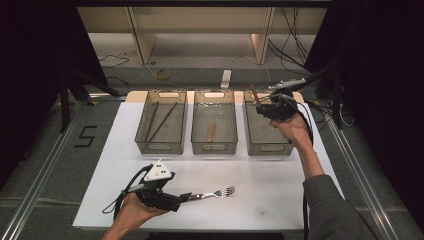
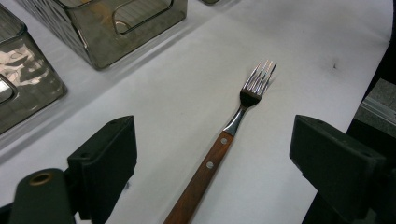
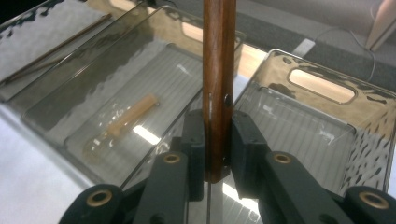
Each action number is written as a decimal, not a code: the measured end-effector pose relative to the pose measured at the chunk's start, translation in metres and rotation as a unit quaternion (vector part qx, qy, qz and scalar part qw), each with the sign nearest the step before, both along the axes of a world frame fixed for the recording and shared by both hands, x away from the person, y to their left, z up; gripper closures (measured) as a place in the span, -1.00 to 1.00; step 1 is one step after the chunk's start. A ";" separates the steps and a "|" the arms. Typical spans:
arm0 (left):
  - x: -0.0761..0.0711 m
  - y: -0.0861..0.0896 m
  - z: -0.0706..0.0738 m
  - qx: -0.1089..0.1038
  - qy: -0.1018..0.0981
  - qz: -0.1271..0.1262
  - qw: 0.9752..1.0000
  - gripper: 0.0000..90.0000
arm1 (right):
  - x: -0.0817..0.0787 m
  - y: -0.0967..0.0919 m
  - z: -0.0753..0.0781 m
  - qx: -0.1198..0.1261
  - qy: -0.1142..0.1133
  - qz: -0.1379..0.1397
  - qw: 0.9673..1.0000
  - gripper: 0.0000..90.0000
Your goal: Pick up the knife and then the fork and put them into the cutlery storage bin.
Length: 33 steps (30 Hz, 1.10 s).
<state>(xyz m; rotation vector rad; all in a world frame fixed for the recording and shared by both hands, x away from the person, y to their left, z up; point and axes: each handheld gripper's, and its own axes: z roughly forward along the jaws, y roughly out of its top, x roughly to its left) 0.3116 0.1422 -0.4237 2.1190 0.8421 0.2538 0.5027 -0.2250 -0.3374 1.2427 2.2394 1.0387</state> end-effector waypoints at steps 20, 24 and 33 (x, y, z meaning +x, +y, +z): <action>0.000 0.000 0.000 0.005 -0.003 0.001 1.000 -0.68 | 0.035 0.004 -0.021 0.027 0.025 -0.070 0.997 0.73; 0.000 0.000 0.000 0.006 -0.003 0.000 1.000 -0.68 | 0.038 0.005 -0.023 0.029 0.025 -0.078 0.996 0.73; 0.000 0.000 0.000 0.010 -0.003 -0.001 1.000 -0.68 | 0.042 0.008 -0.034 0.032 0.042 -0.091 0.994 0.72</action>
